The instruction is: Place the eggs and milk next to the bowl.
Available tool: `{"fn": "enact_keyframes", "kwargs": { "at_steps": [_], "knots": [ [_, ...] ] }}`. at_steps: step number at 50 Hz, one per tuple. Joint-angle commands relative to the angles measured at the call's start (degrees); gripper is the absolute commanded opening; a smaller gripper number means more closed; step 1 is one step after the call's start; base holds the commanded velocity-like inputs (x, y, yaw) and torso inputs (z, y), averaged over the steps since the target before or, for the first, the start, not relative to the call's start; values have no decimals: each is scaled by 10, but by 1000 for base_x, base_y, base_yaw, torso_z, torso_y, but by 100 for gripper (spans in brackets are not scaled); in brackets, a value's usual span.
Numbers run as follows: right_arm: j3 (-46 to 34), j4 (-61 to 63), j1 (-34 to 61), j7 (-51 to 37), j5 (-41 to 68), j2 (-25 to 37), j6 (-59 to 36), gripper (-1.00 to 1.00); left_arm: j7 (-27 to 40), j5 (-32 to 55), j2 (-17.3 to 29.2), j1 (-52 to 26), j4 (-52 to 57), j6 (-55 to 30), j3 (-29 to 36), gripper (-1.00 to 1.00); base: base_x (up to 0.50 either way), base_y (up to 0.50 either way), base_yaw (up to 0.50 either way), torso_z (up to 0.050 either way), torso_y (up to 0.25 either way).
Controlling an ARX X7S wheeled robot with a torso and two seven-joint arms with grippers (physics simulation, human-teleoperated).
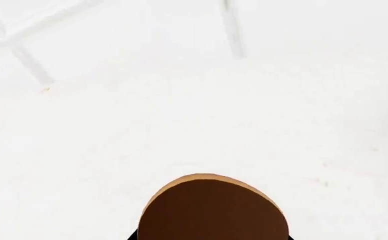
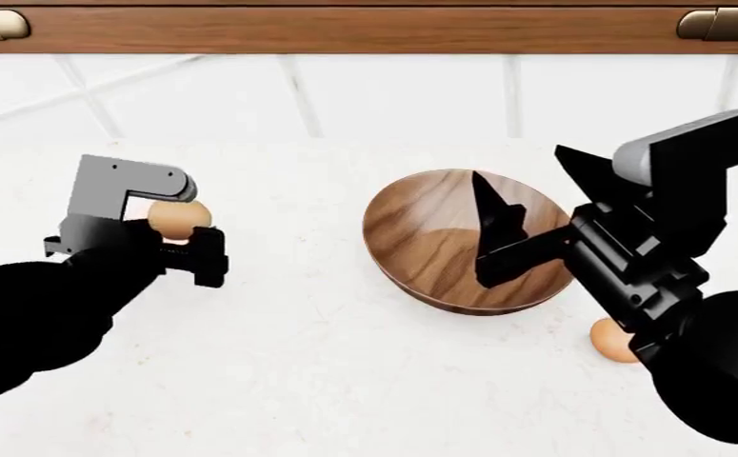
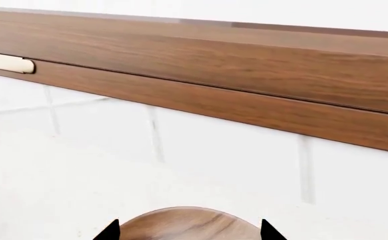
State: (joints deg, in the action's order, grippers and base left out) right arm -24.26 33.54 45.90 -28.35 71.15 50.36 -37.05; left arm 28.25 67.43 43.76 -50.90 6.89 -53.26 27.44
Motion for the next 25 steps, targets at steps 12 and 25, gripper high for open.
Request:
{"fn": "enact_keyframes", "kwargs": {
  "at_steps": [12,25],
  "knots": [
    [7,5,-17,-4,1,8,11,100,-99,26,2,-84,71,-75,61,-100,0,0,0,0,0],
    [10,10,-13,-10,5,12,9,100,-169,-17,-37,-95,34,-52,104,-100,0,0,0,0,0]
  ]
}}
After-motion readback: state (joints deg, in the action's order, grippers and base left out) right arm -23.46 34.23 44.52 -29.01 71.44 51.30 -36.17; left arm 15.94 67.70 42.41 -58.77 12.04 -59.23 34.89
